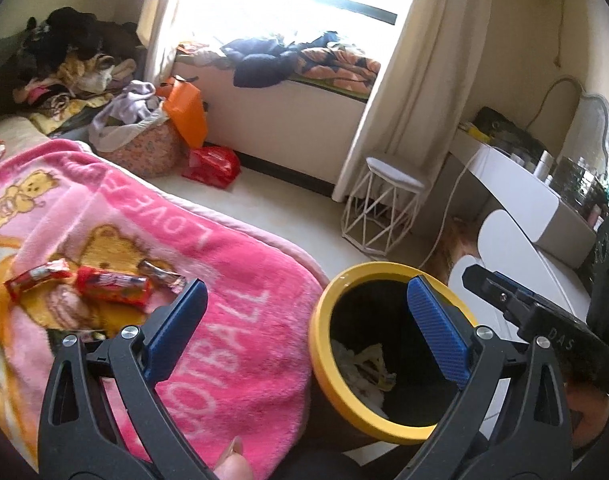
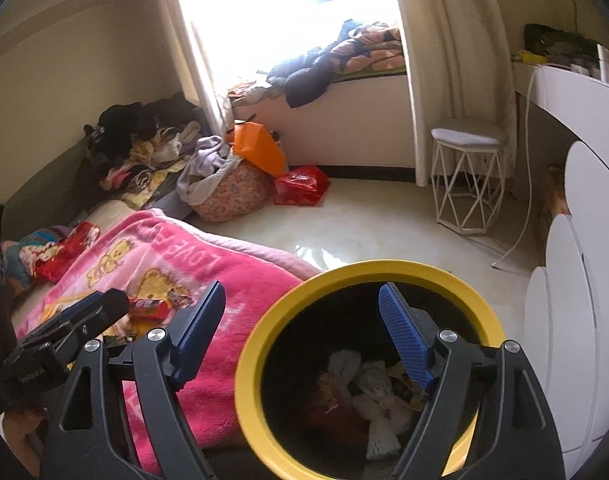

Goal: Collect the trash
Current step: 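Move both tools back over the remaining snacks on the blanket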

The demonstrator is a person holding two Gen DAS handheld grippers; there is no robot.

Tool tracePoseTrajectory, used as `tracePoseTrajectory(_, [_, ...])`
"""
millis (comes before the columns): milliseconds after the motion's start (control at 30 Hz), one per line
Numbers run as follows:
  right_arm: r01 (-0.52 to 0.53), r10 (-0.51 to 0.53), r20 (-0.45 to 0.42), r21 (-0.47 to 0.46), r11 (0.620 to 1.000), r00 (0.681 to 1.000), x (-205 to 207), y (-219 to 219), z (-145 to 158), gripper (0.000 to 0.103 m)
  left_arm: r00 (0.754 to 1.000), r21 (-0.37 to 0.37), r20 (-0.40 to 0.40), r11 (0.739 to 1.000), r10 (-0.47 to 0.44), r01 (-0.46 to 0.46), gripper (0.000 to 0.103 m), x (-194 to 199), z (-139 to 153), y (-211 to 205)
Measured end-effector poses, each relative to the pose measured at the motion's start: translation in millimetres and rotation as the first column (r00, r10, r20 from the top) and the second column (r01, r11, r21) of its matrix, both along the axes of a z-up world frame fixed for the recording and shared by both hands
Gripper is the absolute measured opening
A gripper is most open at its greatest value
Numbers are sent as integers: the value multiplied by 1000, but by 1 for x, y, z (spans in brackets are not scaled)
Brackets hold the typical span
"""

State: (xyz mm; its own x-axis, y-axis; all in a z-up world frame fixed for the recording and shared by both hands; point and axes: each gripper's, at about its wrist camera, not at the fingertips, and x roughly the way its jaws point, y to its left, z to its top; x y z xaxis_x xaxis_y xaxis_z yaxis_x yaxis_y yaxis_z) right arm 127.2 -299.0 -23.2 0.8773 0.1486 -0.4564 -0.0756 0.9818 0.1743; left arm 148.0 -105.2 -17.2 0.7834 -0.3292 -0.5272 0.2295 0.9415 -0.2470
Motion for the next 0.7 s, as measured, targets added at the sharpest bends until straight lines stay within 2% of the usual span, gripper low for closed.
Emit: tracePoseTrajectory(700, [-154, 155, 3, -78, 985, 988, 10, 69, 4, 78, 986, -37, 2, 986, 166, -165, 92, -8, 0, 78])
